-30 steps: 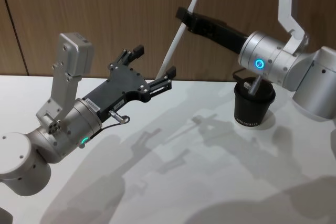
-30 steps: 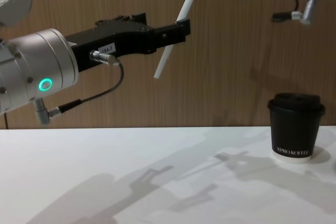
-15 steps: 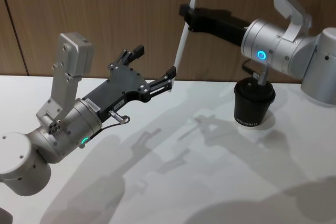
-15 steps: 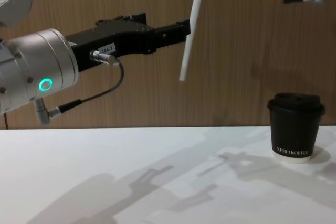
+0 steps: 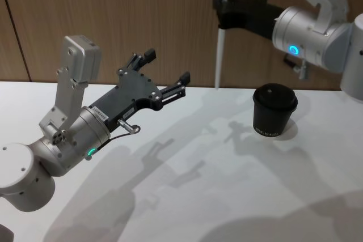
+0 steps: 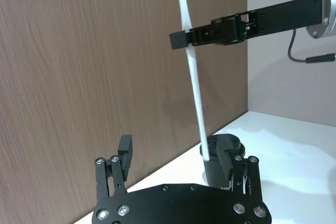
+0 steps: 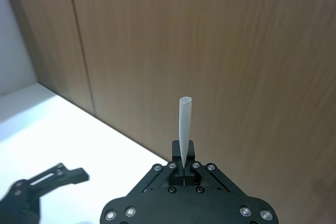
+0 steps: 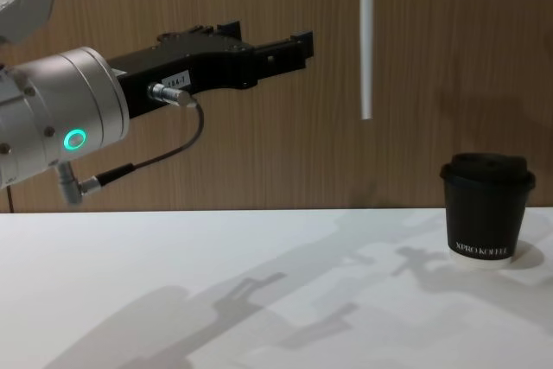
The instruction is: Pick up the straw with one hand, pass it to the other hand, and insert it into the cup.
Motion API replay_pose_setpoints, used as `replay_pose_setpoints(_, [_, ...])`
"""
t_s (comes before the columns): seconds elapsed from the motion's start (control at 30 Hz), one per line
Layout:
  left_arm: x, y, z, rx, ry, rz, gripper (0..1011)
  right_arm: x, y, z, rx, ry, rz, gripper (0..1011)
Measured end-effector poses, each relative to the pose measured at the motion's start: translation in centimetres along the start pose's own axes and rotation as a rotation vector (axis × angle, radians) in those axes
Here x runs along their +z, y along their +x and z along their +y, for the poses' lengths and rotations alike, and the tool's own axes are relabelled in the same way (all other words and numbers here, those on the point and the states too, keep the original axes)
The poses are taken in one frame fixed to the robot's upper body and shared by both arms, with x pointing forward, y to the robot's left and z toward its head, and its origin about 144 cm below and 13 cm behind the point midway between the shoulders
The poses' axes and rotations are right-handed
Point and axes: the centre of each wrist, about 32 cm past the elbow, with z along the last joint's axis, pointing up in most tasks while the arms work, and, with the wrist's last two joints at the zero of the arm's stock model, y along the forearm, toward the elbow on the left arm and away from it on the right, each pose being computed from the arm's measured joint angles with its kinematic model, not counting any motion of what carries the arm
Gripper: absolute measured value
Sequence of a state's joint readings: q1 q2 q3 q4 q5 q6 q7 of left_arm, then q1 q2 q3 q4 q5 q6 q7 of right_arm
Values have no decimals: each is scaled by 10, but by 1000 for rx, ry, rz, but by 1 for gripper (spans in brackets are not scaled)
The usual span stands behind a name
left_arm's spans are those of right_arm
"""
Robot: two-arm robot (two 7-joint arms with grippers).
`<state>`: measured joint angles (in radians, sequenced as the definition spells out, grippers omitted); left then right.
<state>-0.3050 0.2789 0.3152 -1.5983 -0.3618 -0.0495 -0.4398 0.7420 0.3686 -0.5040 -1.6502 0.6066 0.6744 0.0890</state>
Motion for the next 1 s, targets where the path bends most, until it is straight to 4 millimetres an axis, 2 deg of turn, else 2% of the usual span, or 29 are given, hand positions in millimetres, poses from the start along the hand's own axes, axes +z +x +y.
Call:
replay_pose_setpoints(0.2, [0,0,0,0,0,0,1000,6,1,-10,-82,-14,-60,6])
replay_pose_setpoints(0.5, [0,0,0,0,0,0,1000,2,6,-19,-176,-18,-73,6])
replay_pose_setpoints(1.0, [0,0,0,0,0,0,1000,-12,19,-16,-242,-29,-53,6])
